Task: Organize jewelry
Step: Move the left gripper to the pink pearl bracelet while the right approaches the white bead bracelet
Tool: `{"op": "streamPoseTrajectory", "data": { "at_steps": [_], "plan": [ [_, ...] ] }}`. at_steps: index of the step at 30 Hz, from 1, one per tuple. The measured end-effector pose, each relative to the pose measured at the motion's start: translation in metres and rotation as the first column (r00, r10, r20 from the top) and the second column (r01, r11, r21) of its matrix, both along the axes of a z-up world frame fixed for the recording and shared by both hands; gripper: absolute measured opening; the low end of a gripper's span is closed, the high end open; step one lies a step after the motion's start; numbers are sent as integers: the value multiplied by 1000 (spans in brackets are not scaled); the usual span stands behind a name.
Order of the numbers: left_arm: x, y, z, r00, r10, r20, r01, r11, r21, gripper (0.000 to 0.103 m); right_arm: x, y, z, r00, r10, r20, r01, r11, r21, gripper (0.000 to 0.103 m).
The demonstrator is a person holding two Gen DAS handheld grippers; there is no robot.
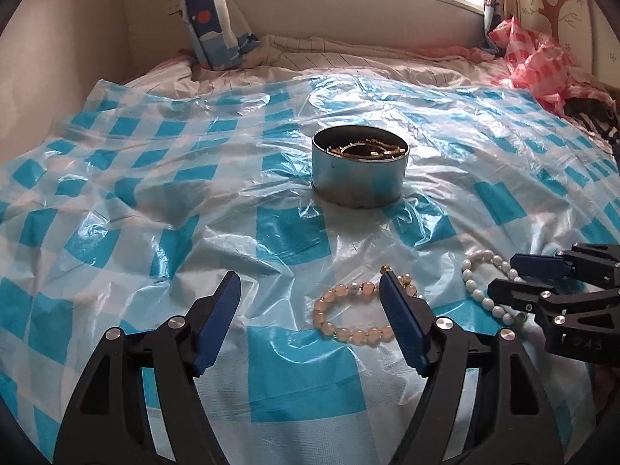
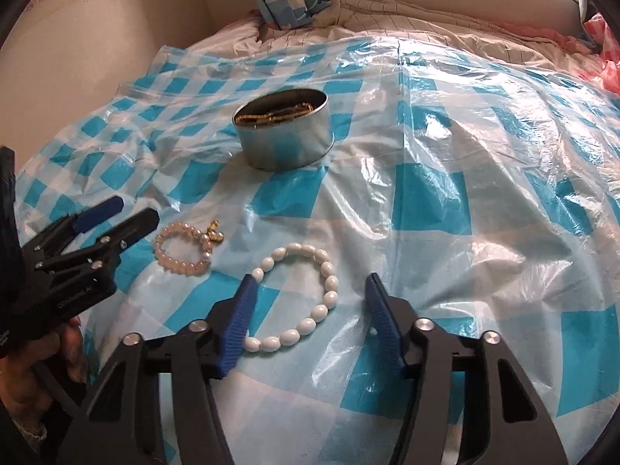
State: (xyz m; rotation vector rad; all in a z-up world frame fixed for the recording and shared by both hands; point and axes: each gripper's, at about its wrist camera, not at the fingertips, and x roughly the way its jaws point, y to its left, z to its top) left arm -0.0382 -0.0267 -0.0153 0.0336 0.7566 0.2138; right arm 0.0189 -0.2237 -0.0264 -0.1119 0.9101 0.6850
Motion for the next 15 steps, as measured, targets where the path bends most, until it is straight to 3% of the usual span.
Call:
{"op": "streamPoseTrajectory", "data": {
  "at_steps": [4, 7, 11, 15],
  "plan": [
    [5, 3, -8, 999, 2, -54, -4, 1000, -31, 70, -3, 3, -2, 999, 7, 37, -5, 998, -66, 22],
    [6, 6, -14, 997, 1, -81, -6, 998, -55, 70, 2, -7, -2, 995, -70, 68, 76, 992, -103, 11],
    [6, 5, -16, 996, -17, -82, 11, 998, -67, 69, 5, -15, -1, 993, -92, 68, 98, 991, -92, 11],
    [6, 2, -16, 995, -53, -85, 45, 995, -89, 30, 1, -11, -2, 996, -61, 72, 68, 992, -106, 9]
  ]
}}
